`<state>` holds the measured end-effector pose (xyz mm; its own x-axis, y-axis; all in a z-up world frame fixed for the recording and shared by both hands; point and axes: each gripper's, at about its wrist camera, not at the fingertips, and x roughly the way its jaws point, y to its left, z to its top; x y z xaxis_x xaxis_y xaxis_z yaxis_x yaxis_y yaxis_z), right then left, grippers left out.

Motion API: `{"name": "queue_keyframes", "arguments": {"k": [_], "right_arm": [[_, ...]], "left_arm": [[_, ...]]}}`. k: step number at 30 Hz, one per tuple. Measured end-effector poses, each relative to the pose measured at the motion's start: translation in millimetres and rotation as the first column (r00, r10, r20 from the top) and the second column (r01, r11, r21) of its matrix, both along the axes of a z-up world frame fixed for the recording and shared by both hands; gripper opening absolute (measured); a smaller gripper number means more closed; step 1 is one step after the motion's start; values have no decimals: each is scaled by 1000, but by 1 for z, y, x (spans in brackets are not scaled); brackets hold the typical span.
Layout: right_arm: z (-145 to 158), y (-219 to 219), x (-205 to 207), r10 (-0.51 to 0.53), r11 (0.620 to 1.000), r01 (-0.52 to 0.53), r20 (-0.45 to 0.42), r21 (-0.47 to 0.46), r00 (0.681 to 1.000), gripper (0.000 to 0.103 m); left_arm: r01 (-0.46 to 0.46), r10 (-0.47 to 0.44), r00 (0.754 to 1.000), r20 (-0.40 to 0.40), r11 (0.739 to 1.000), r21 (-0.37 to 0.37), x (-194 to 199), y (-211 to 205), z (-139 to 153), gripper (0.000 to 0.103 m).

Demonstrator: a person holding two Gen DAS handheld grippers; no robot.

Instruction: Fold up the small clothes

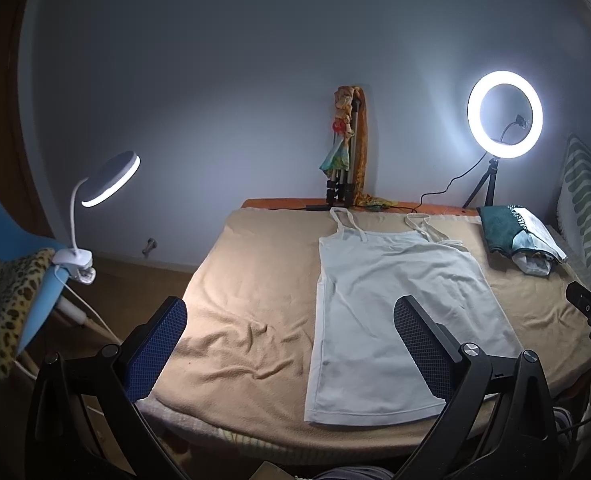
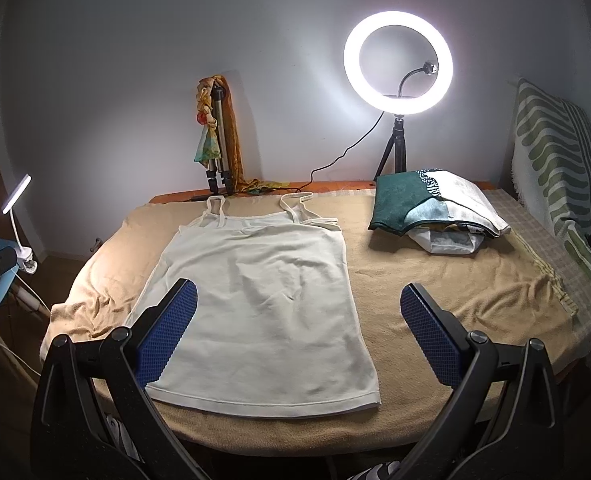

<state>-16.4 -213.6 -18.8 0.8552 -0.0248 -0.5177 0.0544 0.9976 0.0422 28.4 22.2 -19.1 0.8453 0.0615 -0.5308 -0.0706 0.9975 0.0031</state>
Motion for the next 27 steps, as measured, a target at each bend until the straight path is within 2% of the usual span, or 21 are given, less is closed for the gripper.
{"name": "queue_keyframes", "arguments": {"k": [8,13,17,18,20,22,27], "right_arm": [[-1,9,24,78,997,-78,-8,17,997,103],[0,25,50,175,984,-174,-9,38,985,103],[-4,40,81,256,965,-253,-39,73,966,89],[-5,44,90,275,959,-271,-47,80,960,88],[-10,54,108,309,949,-302,-71,94,948,77],[-16,62,126,344,936,-333,-99,114,934,71],[-35,90,169,445,892,-418,-166,172,880,58]], "left_arm": [[-42,44,997,-57,999,27,7,19,-26,103],[-2,-4,994,-109,998,-57,6,40,-55,103],[26,-40,990,-132,994,-103,3,44,-72,101],[33,-48,989,-141,994,-107,3,43,-76,97],[52,-74,983,-168,990,-134,5,42,-86,88],[67,-101,975,-198,983,-173,8,40,-97,83],[109,-194,945,-262,946,-306,17,33,-128,61]]}}
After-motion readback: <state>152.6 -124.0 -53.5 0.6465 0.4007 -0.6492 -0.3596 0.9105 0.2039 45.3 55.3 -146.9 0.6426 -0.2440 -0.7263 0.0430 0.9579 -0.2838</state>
